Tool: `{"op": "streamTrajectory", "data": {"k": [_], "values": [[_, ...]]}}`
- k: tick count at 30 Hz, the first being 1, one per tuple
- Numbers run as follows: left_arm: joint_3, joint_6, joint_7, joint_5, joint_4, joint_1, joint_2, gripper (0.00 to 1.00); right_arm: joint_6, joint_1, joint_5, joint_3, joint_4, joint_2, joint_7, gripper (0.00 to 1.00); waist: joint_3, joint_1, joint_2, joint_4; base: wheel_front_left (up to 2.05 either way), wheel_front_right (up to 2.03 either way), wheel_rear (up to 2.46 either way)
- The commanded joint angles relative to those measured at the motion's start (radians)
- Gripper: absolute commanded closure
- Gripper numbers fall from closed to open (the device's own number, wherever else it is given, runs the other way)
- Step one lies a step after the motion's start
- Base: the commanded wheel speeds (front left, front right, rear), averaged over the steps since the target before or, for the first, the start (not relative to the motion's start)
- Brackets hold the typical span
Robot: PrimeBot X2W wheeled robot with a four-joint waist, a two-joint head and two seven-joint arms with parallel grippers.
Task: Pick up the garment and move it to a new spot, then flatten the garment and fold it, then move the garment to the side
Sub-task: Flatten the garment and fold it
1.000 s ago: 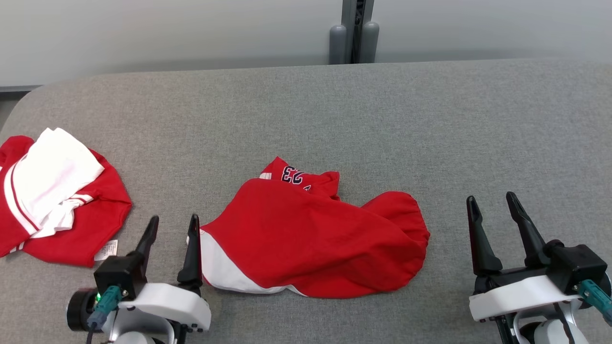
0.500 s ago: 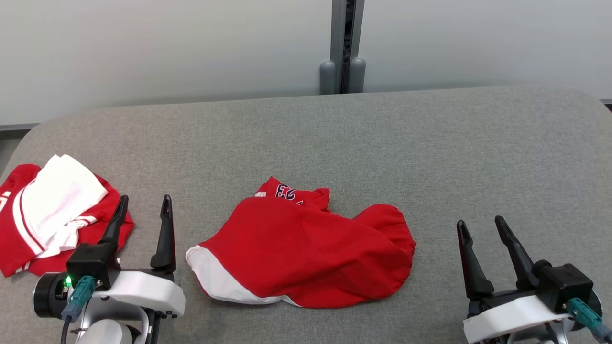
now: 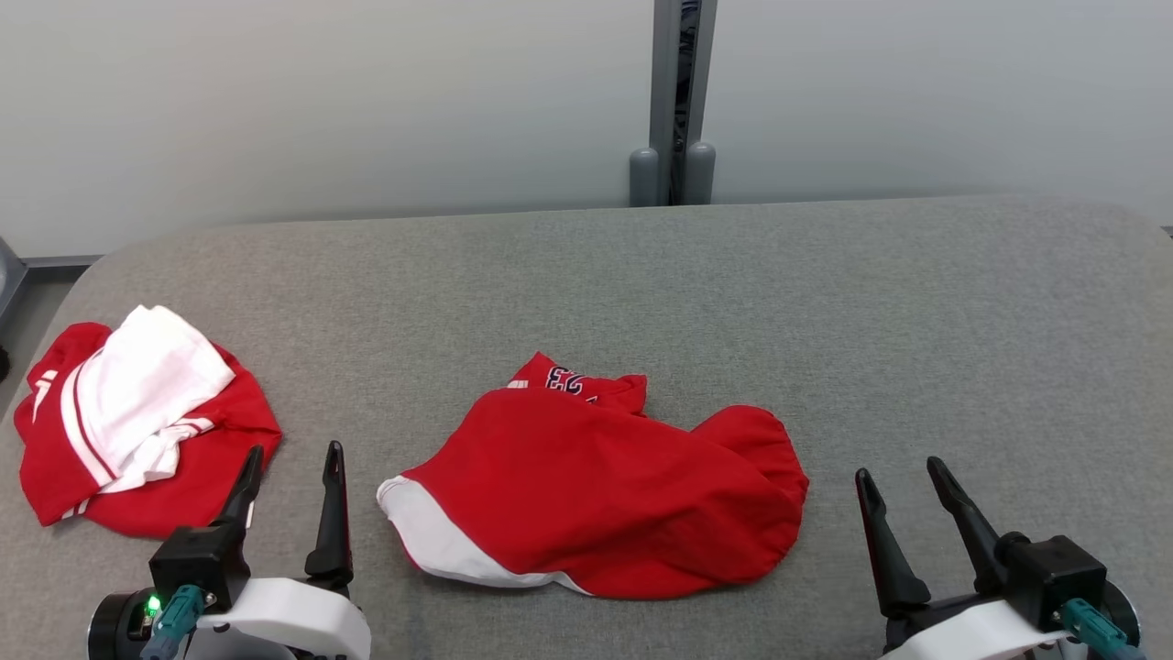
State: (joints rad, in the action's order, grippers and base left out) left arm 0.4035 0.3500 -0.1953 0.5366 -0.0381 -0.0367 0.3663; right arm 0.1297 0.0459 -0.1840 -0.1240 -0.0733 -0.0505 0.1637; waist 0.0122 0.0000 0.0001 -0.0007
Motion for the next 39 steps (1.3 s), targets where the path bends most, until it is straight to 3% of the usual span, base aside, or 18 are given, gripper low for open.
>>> {"op": "streamTrajectory", "data": {"k": [1, 15, 23, 29, 30, 31, 32, 33, 39], "values": [[0.003, -0.003, 0.001, -0.004, 0.000, -0.007, 0.001, 0.00, 0.002, 0.007, 0.003, -0.011, 0.003, -0.017, -0.011, 0.00, 0.005, 0.0000, -0.0001, 0.020, 0.00, 0.00, 0.00], [0.061, -0.052, -0.012, -0.015, -0.049, -0.099, -0.048, 0.00, 0.002, 0.022, -0.048, -0.294, -0.024, -0.243, -0.121, 0.00, 0.074, 0.0000, -0.0001, 0.169, 0.00, 0.00, 0.00], [0.046, -0.068, -0.043, -0.003, -0.080, -0.125, -0.070, 0.00, 0.002, -0.005, -0.004, -0.326, -0.065, -0.339, -0.145, 0.00, 0.103, 0.0000, -0.0001, 0.213, 0.00, 0.00, 0.00], [0.032, -0.087, -0.059, -0.007, -0.102, -0.147, -0.084, 0.00, 0.002, -0.059, 0.050, -0.349, -0.138, -0.359, -0.157, 0.00, 0.117, 0.0000, -0.0001, 0.239, 0.00, 0.00, 0.00], [0.030, -0.092, -0.061, -0.009, -0.104, -0.150, -0.086, 0.00, 0.002, -0.069, 0.053, -0.356, -0.153, -0.361, -0.163, 0.26, 0.120, 0.0000, -0.0001, 0.242, 0.00, 0.00, 0.00], [0.030, -0.096, -0.062, -0.011, -0.107, -0.152, -0.088, 0.00, 0.002, -0.080, 0.056, -0.362, -0.166, -0.363, -0.167, 0.59, 0.123, 0.0000, -0.0001, 0.245, 0.00, 0.00, 0.00], [0.028, -0.100, -0.063, -0.012, -0.111, -0.155, -0.090, 0.00, 0.002, -0.091, 0.053, -0.368, -0.174, -0.362, -0.173, 0.83, 0.124, 0.0000, -0.0001, 0.246, 0.00, 0.00, 0.00], [0.025, -0.103, -0.064, -0.014, -0.114, -0.160, -0.091, 0.00, 0.002, -0.099, 0.045, -0.376, -0.183, -0.362, -0.180, 1.00, 0.126, 0.0000, -0.0001, 0.247, 0.00, 0.00, 0.00], [0.001, -0.110, -0.068, -0.023, -0.123, -0.160, -0.101, 0.00, 0.001, -0.148, -0.060, -0.418, -0.139, -0.387, -0.223, 1.00, 0.131, 0.0000, -0.0001, 0.226, 0.00, 0.00, 0.00]]}}
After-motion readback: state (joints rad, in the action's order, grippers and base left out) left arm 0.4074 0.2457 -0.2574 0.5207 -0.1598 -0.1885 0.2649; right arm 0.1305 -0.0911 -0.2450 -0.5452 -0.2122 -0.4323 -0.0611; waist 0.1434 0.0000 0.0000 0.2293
